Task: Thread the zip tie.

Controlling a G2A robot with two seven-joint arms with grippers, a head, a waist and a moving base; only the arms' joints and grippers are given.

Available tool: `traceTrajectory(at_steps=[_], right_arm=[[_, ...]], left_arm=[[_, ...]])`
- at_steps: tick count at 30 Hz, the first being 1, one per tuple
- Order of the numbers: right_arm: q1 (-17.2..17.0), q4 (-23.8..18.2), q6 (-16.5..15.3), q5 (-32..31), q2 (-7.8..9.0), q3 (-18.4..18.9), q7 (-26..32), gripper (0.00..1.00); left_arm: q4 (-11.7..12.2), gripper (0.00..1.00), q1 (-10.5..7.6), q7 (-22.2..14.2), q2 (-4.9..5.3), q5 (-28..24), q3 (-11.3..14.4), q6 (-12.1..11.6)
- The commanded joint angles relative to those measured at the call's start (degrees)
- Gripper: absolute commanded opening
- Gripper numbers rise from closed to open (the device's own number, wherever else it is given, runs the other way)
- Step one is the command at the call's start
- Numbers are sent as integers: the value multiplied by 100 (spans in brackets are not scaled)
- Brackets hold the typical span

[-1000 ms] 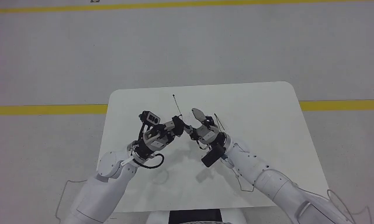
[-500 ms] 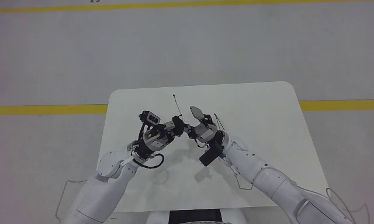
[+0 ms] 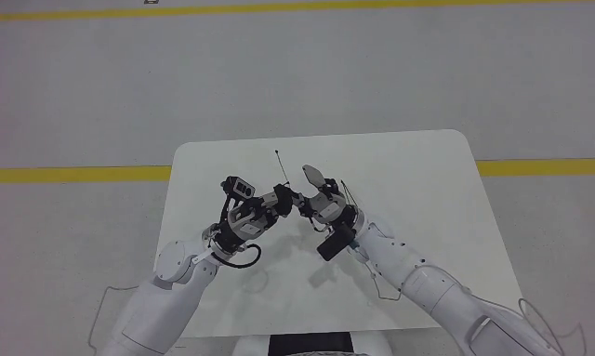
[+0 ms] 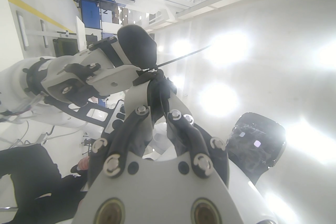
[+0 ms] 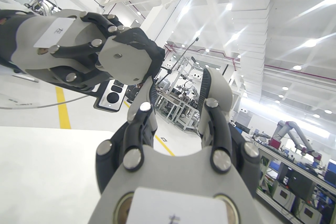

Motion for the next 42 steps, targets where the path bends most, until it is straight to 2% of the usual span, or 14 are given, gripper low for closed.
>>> traceTrajectory(at_steps=[1, 13, 21, 42], right_arm=[[-8, 1, -48, 0, -10, 18, -24, 36], [-51, 36, -132, 0, -87, 136, -85, 35], [-44, 70, -125, 0, -111, 151, -119, 24], [37, 141, -172, 0, -139, 96, -182, 22]], left_arm=[[0, 0, 0, 0, 0, 0, 0, 0], [0, 0, 0, 0, 0, 0, 0, 0], [0, 0, 0, 0, 0, 0, 0, 0], [0, 0, 0, 0, 0, 0, 0, 0]])
